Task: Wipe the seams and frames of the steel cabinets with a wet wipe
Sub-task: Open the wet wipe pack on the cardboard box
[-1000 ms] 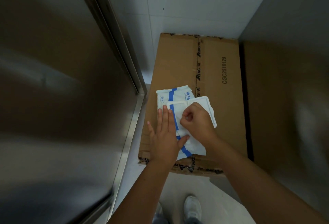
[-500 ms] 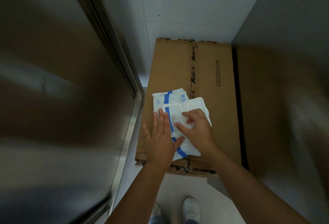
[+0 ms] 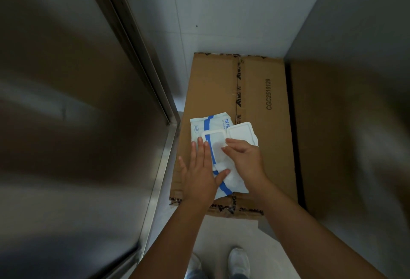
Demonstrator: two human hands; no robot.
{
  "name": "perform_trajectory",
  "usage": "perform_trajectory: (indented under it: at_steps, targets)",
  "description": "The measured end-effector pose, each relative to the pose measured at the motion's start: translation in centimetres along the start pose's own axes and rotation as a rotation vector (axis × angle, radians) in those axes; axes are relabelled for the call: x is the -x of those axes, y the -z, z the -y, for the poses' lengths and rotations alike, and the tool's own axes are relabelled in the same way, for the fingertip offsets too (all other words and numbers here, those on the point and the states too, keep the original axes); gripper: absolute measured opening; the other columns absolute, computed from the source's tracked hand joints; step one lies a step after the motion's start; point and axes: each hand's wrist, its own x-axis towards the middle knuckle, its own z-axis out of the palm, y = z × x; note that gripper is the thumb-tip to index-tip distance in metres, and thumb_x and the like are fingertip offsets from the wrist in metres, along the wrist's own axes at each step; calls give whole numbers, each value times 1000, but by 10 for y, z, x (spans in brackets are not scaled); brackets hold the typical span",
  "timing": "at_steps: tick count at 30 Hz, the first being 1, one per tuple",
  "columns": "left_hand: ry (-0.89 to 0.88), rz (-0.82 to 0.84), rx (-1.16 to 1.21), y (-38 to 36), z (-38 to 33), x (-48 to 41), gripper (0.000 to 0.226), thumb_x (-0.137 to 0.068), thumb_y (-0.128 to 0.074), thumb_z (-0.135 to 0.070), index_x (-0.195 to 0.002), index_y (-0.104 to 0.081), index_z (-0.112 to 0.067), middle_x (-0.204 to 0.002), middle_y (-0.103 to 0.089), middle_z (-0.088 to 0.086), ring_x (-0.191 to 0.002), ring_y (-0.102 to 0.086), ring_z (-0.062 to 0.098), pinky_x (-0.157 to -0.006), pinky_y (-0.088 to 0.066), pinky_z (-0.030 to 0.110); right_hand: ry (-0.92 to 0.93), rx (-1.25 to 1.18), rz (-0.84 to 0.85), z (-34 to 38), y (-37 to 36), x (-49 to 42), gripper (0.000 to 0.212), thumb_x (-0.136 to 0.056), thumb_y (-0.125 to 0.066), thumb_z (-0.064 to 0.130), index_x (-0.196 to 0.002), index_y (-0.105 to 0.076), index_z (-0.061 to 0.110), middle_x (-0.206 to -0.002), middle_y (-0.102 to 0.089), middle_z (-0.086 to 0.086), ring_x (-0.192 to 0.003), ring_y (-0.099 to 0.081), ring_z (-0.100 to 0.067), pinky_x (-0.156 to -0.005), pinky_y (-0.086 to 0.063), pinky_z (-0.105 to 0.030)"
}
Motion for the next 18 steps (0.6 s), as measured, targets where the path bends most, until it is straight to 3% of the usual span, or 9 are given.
perform_trajectory:
  at_steps: [4,13,18]
  targets:
    - [15,18,-15,8,-3,3,86,-87,-19,-67,-146,20,-18,-154,21,1,-142,19,22,-112,7,48,-18,-95,23,7,7,9,30,-87,-62,10,-117,-63,6,-113,-61,1,-91,-56,-6,-75,-49,-17]
    - [26,49,-5,12,-4,4,84,-89,-23,-65,-147,17,-18,-155,19,0,-142,18,21,-112,6,48,-160,-379,28,17,15,20,22,-85,-64,11,-106,-70,6,-107,-69,-8,-99,-66,-25,-87,-54,-46]
    - [23,52,-27,14,-5,7,85,-90,-23,-64,-146,20,-15,-155,21,2,-142,18,22,-113,3,48,-203,-546,-15,19,20,25,25,-87,-62,10,-110,-65,2,-109,-68,-14,-102,-65,-29,-96,-48,-45]
